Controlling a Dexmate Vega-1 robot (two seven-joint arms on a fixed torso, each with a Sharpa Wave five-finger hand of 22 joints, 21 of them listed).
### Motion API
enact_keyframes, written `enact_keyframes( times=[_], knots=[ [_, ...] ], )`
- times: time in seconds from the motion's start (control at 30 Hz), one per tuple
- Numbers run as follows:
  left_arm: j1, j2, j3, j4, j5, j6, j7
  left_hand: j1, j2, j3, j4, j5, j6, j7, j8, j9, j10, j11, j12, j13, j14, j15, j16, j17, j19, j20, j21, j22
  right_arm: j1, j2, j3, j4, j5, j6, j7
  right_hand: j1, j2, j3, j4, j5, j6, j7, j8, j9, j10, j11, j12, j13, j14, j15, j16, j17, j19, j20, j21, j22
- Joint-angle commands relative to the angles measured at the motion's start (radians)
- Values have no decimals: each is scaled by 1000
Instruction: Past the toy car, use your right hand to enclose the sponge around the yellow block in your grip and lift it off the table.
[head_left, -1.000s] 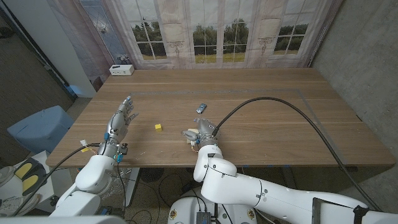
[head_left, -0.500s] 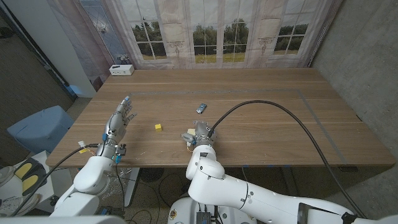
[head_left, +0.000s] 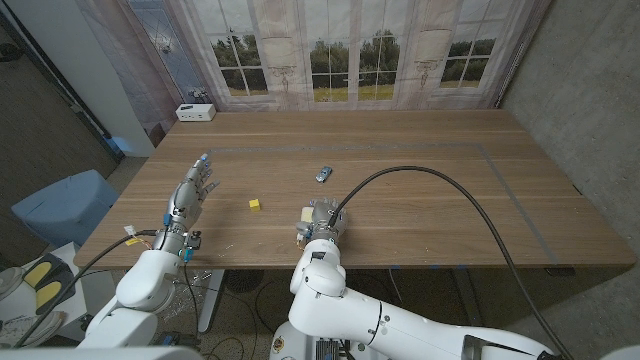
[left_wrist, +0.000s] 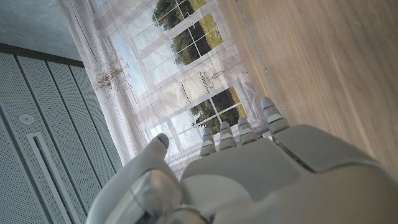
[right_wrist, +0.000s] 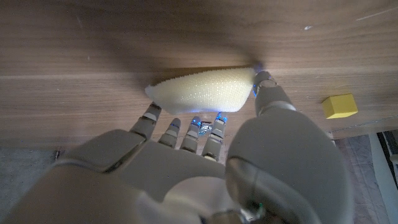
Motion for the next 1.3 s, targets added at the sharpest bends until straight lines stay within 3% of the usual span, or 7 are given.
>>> enact_keyframes(
  times=[0.03,0.13,0.2,0.4,0.5,1.0,1.3],
  knots=[
    [2,5,-4,2,-3,-4,-12,-1,-7,-3,-3,-4,3,-8,-2,6,1,4,0,2,2,-5,2,1,1,7,-3,3,-32,-6,25,70,83,85,-157,105,41,-9,2,-21,106,-1,14,5,62,0,9,0,117,-66,32,5,164,-62,54,14],
    [1,5,-4,0,-1,-3,-10,-2,-8,-3,-3,-4,2,-8,-3,6,1,5,-1,2,1,-6,2,1,1,6,-3,3,-49,-21,40,67,99,130,-198,186,65,-17,-2,-46,173,-2,12,4,110,4,13,0,200,-89,59,12,286,-86,103,24],
    [0,7,-4,0,-1,-1,-13,-2,-8,-4,-4,-5,3,-8,-3,6,1,5,-1,2,1,-6,1,1,2,4,-4,3,-57,-33,44,68,103,162,-224,221,79,-21,-1,-57,204,0,11,4,145,3,19,0,260,-112,84,19,335,-110,129,29],
    [-3,7,-2,-2,1,3,-12,-3,-9,-5,-4,-5,2,-8,-3,6,-2,6,-3,2,0,-7,1,1,2,1,-5,3,-97,-73,68,68,100,301,-317,272,105,-35,1,-79,303,6,22,3,266,3,46,1,397,-160,155,41,419,-146,183,39],
    [-3,8,-2,-5,4,5,-10,-3,-10,-5,-4,-5,2,-8,-3,6,-2,5,-3,3,0,-8,0,1,2,1,-5,3,-103,-85,76,58,104,327,-322,302,110,-37,-4,-85,339,25,23,1,306,8,51,0,454,-176,185,51,459,-163,213,45],
    [28,3,-21,-31,37,61,54,-4,-10,-7,-6,-5,1,-10,-4,6,-2,4,-5,3,0,-9,0,1,3,0,-8,3,-104,-166,80,-4,65,593,-322,289,109,-53,13,-92,339,44,11,1,329,22,51,0,464,-166,193,59,469,-163,231,50],
    [28,0,-22,-28,39,78,66,-4,-9,-6,-7,-5,-6,-11,-7,6,-4,3,-6,3,-1,-9,-1,1,3,-1,-10,4,-92,-161,87,21,38,712,-290,289,113,-51,15,-93,340,53,7,1,339,28,49,0,473,-174,190,57,474,-171,241,52]
  ],
)
